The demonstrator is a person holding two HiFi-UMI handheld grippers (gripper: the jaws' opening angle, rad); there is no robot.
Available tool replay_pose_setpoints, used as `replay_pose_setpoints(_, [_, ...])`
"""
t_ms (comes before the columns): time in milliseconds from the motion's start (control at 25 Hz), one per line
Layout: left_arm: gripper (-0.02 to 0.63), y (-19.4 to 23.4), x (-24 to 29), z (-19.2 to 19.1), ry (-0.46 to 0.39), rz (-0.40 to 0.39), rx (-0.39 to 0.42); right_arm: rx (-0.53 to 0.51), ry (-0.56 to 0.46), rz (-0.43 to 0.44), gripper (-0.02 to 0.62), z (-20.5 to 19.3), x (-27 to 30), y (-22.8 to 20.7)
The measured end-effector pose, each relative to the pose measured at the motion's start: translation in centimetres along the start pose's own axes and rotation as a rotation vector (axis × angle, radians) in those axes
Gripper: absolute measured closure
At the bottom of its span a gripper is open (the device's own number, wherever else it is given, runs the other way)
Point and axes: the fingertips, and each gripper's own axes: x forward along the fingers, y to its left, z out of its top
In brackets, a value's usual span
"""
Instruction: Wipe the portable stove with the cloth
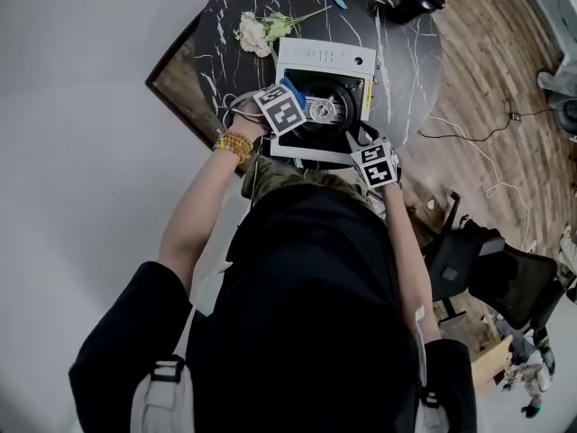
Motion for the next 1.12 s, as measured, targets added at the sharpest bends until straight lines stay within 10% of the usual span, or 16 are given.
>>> replay_pose_setpoints(640, [0.511,-6.0,1.2,-2.7,-0.027,-0.255,0.015,-0.026,0.010,-0.034,0.460,0.0,-0.1,-0.4])
replay_pose_setpoints(840, [0.507,-5.6,-2.7,-1.5,-0.339,-0.347,-0.303,-0.209,-0.176,0.008,0.431,4.4,-3.6,2.3])
replay_pose_setpoints(1000, [0.503,-9.3,-7.1,2.1,-0.630,-0.637,-0.473,-0.477,-0.392,0.226,0.383,9.7,-6.8,10.4])
replay_pose_setpoints(1120, [0.500,-11.8,-6.6,2.9,-0.657,-0.803,-0.584,-0.624,-0.383,0.301,0.360,9.7,-6.0,14.4])
